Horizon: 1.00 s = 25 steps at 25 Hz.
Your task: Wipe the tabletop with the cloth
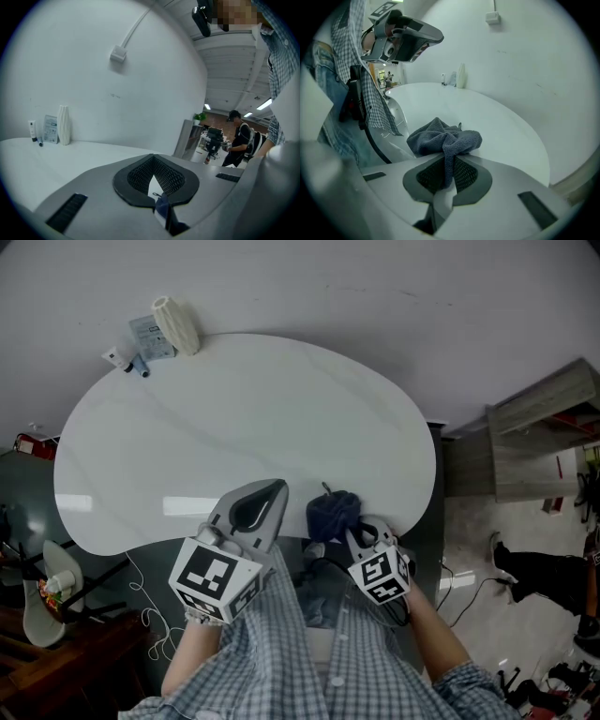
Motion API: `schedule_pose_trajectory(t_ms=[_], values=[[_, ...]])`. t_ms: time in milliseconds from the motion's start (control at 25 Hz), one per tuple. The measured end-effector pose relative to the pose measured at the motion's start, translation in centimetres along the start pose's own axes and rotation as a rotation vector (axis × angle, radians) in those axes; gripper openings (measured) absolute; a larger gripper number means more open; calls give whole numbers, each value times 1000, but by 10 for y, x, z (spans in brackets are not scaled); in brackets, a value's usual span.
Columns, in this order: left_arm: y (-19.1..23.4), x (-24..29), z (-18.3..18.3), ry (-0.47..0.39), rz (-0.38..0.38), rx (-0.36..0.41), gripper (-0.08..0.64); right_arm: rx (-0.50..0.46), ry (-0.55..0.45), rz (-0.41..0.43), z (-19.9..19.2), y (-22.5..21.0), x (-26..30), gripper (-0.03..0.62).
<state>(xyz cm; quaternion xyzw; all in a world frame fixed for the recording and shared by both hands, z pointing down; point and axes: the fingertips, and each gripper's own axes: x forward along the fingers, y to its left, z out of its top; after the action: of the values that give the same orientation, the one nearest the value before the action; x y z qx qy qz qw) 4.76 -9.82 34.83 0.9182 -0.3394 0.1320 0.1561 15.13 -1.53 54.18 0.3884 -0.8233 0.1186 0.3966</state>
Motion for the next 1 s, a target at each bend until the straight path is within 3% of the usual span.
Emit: schedule_pose_trajectory(t_ms=[200,600,1000], values=[[-11,12,5,-10,-43,34,6,86,44,-111,-34,-33,-21,23],[-26,23,11,-5,-90,52,6,379,63,-316,-87,-104,-53,23],[-33,22,14,-6,-118,96,6,470,115,-401,-99,-140,-71,23]])
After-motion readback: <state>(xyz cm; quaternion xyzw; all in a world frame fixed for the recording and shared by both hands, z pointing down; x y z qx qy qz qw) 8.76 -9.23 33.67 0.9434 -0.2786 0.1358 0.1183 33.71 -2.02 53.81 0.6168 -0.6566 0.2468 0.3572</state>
